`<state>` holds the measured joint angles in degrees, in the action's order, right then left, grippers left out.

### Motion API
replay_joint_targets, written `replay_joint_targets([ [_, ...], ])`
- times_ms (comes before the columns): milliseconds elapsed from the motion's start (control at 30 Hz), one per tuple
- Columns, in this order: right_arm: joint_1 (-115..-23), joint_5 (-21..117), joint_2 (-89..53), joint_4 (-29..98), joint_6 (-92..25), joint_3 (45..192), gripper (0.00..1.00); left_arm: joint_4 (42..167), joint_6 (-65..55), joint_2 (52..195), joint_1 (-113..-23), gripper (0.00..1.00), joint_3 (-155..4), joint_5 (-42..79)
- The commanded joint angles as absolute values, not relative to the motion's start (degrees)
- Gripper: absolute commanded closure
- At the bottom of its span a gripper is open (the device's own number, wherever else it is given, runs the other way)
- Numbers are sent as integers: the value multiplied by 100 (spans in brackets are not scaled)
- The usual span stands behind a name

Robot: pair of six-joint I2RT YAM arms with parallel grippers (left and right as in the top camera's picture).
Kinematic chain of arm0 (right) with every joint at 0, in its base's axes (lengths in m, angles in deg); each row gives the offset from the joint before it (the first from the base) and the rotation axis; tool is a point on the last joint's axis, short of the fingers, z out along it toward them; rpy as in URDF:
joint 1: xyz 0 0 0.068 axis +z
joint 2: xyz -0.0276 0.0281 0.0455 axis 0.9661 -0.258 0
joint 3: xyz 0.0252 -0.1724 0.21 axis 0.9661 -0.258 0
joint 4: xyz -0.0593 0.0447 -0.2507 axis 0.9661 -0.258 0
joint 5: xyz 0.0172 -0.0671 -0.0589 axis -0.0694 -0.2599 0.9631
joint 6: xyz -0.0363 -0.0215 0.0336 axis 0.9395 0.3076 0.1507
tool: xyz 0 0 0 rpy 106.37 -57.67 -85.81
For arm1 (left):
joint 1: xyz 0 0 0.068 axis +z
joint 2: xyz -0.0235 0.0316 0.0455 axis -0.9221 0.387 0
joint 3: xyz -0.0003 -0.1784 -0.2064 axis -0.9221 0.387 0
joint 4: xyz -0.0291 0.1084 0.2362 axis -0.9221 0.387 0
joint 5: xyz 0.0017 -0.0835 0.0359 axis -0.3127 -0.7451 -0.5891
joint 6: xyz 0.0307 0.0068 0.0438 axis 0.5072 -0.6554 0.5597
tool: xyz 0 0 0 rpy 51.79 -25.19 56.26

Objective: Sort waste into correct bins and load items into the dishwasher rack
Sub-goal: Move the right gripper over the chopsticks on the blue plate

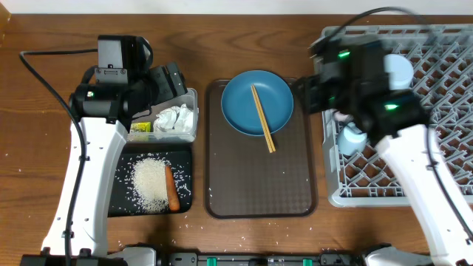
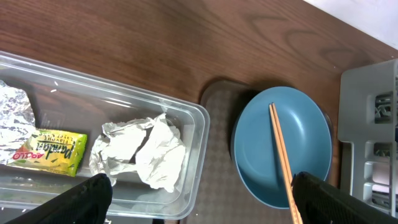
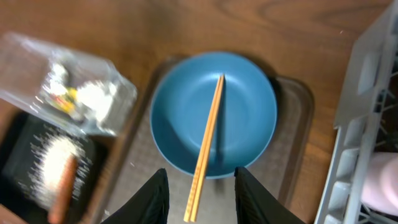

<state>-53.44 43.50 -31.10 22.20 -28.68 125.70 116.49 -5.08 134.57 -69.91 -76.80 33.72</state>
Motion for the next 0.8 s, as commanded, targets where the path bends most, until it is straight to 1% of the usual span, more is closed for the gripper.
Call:
replay_joint_targets([
  [0,-4929,5194,-3396,2248,-2674,12551,68,11647,-511,13374,-6967,5,-7700,3424],
  [200,-4385,5211,-3967,2198,-2676,12551,69,11649,-511,13374,-6967,5,-7700,3424],
  [267,-4339,5242,-4212,2178,-2678,12551,69,11647,-511,13374,-6967,5,-7700,3424],
  [333,-4334,5275,-4434,2181,-2674,12551,67,11649,-511,13374,-6967,5,-7700,3424],
  [467,-4337,5272,-4852,2360,-2672,12551,67,11647,-511,13374,-6967,5,-7700,3424],
  [567,-4337,5281,-5119,2456,-2672,12551,69,11649,-511,13374,-6967,5,-7700,3424],
  [667,-4352,5292,-5309,2447,-2672,12551,75,11647,-511,13374,-6967,5,-7700,3422],
  [767,-4352,5318,-5490,2438,-2667,12551,76,11647,-511,13374,-6967,5,-7700,3424],
])
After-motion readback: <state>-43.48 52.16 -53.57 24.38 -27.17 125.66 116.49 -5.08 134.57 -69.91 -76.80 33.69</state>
